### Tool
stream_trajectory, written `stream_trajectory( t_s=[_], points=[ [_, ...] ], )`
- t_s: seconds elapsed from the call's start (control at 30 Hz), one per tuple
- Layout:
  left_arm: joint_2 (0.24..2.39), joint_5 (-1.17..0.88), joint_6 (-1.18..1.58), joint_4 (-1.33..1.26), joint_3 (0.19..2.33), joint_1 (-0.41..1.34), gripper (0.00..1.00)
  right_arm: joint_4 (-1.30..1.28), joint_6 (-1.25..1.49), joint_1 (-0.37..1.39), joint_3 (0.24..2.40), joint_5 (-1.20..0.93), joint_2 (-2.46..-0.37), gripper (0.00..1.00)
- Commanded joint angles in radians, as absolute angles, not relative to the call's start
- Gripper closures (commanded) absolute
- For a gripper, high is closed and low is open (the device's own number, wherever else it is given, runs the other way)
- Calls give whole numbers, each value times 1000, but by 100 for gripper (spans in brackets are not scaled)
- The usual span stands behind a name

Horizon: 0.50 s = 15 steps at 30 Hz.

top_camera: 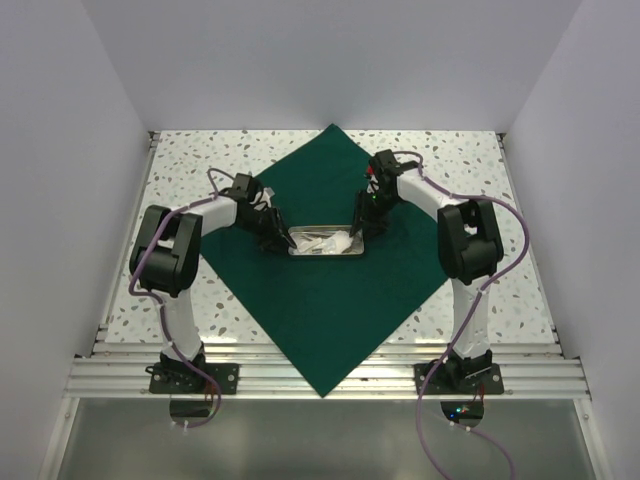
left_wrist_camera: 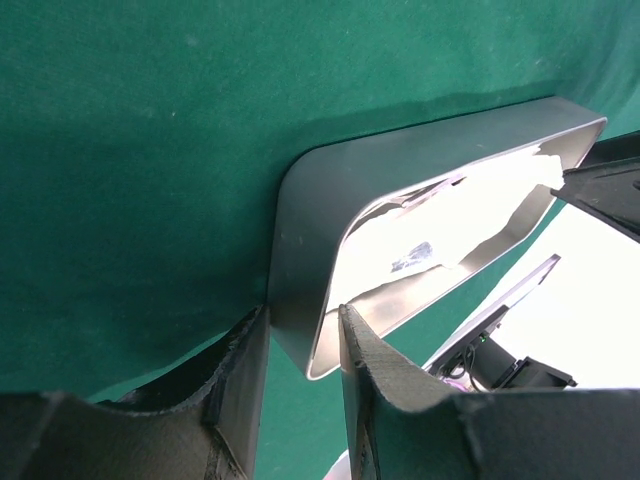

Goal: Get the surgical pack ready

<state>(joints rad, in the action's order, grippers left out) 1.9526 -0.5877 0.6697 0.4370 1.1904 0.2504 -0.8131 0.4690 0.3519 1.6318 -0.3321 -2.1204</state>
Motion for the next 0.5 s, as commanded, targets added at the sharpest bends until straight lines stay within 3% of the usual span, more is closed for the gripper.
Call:
stream_trajectory(
  t_s=[0.0, 0.13, 0.3, 0.47],
  points=[
    [1967, -609, 669, 422, 1233, 261, 62, -815, 456, 348, 1632, -359, -2105, 54],
    [1967, -598, 666, 429, 1241, 259, 60, -813, 450, 348, 1626, -359, -2103, 52],
    [1956, -569, 646, 457, 1250, 259, 54, -836, 425, 331, 1640, -339, -2103, 42],
    [1907, -551, 618, 465, 1235, 253, 38, -912, 368, 293, 1695, -246, -2082, 20]
  ],
)
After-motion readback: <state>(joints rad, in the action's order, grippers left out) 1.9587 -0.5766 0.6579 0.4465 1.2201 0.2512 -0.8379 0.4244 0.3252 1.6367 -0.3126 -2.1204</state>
